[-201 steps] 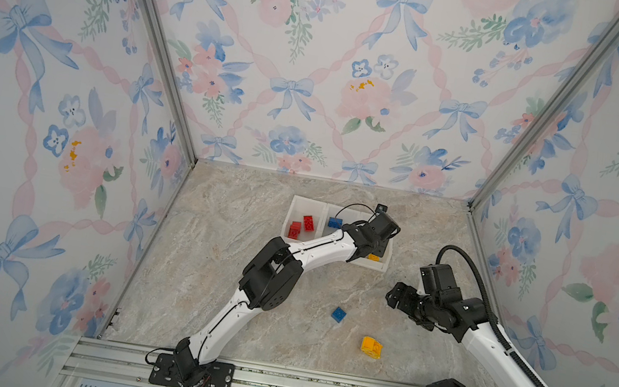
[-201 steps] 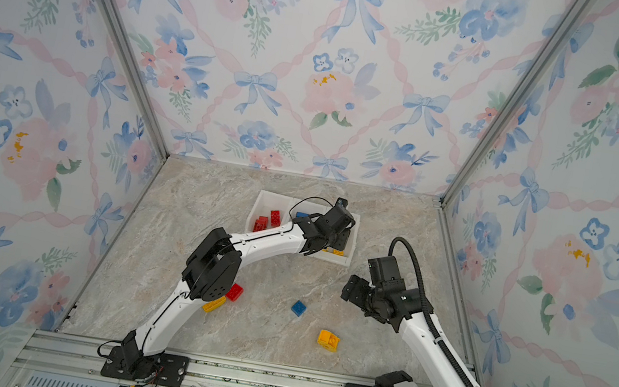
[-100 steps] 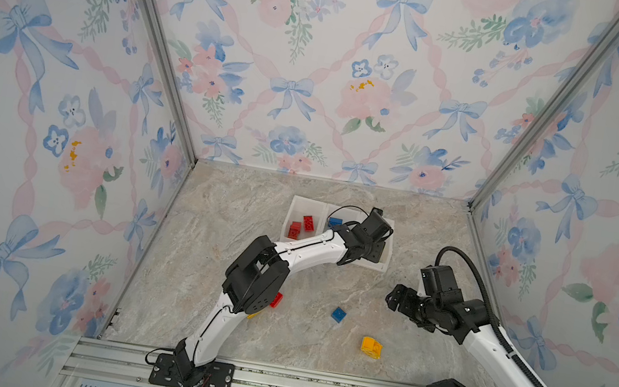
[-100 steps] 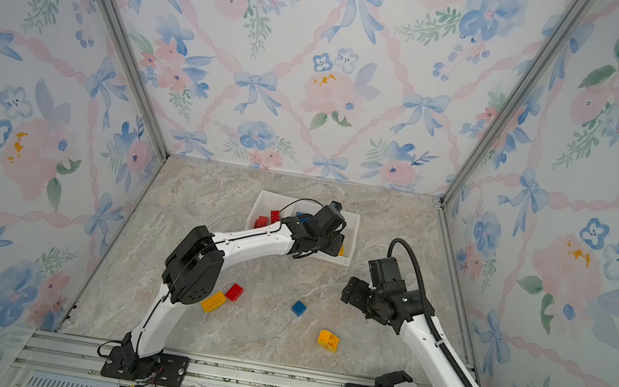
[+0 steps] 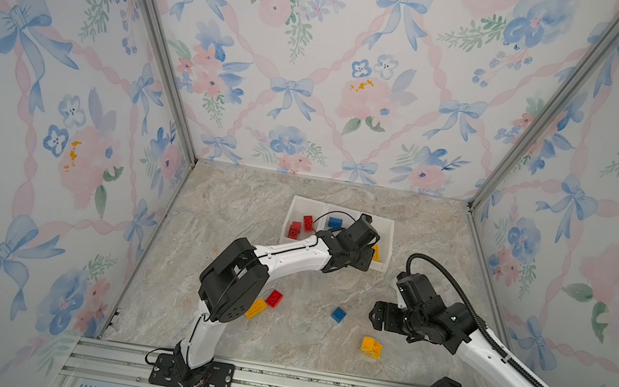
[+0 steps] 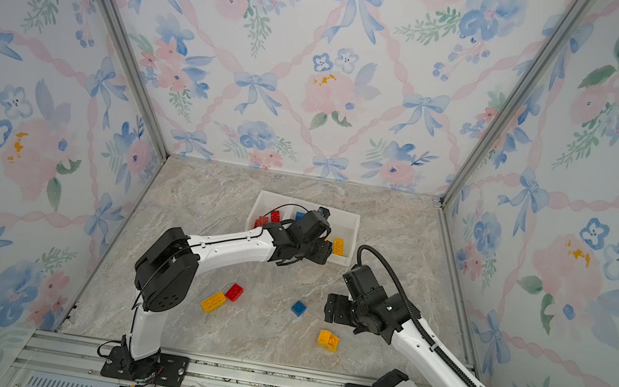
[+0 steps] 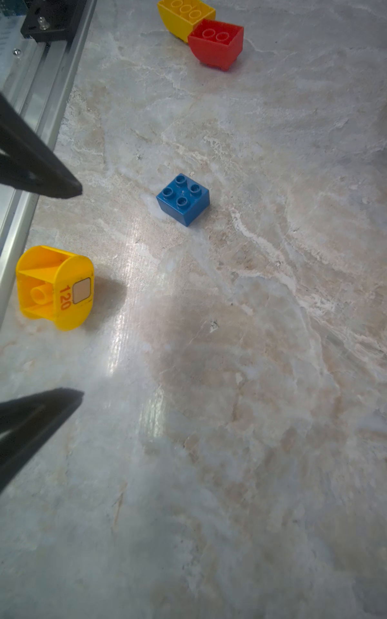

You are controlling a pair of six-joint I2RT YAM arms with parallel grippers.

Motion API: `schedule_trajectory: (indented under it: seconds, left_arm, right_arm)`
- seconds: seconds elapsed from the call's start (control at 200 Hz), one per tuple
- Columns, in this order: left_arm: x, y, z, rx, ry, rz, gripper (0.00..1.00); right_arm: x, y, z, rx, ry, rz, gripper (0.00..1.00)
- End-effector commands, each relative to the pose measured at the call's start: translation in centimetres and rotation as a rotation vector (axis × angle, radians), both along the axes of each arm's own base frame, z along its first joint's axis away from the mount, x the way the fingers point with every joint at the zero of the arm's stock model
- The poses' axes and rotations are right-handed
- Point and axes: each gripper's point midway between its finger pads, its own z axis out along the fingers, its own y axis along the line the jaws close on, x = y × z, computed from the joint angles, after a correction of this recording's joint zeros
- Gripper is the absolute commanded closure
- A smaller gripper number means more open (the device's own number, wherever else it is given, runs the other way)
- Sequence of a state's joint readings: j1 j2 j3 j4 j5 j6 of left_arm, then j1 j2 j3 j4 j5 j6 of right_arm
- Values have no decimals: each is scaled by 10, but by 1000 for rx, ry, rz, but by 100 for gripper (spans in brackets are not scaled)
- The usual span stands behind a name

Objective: Sort the legos into containers by color
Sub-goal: 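Grasp the yellow round brick marked 120 with the right gripper while the left gripper withdraws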

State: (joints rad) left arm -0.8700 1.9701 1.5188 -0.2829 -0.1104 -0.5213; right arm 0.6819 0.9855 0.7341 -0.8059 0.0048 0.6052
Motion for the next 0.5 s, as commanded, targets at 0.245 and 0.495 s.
schedule_trajectory:
  seconds: [0.245,0.495]
  left_arm:
    - [-23,32,14,-31,-14,7,35]
    - [-34,60,16,-28,-17,37,33]
  right_arm:
    - [-31,11,-23,-139,-3,206,4]
    - [-33,29,-29,-231,-47,365,3]
